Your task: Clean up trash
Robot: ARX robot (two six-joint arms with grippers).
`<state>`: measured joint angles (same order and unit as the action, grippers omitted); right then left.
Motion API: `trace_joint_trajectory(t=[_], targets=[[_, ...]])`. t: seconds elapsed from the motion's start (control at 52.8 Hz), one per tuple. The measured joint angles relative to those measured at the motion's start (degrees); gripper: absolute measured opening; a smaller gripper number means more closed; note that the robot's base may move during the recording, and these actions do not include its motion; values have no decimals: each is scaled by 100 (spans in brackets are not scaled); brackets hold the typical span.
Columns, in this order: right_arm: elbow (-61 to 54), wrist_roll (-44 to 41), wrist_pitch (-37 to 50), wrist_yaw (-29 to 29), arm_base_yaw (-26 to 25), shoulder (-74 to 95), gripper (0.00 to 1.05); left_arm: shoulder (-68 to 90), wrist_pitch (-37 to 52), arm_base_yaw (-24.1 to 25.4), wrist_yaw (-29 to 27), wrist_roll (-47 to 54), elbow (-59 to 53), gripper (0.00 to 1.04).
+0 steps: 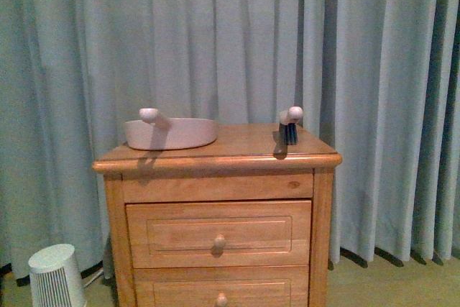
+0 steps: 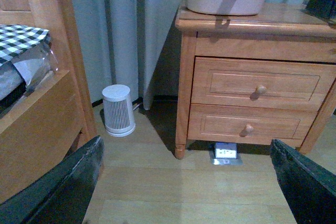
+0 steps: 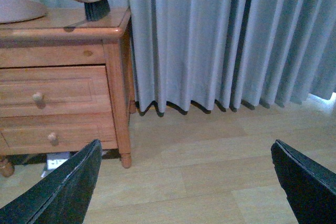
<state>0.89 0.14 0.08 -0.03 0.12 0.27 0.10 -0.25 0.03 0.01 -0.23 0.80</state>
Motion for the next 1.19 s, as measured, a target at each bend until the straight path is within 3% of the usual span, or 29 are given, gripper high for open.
trace_joint_trajectory(t=[1.194], targets=[[0, 0, 0, 0, 0, 0, 97, 0, -2, 0, 0, 0, 0, 97]])
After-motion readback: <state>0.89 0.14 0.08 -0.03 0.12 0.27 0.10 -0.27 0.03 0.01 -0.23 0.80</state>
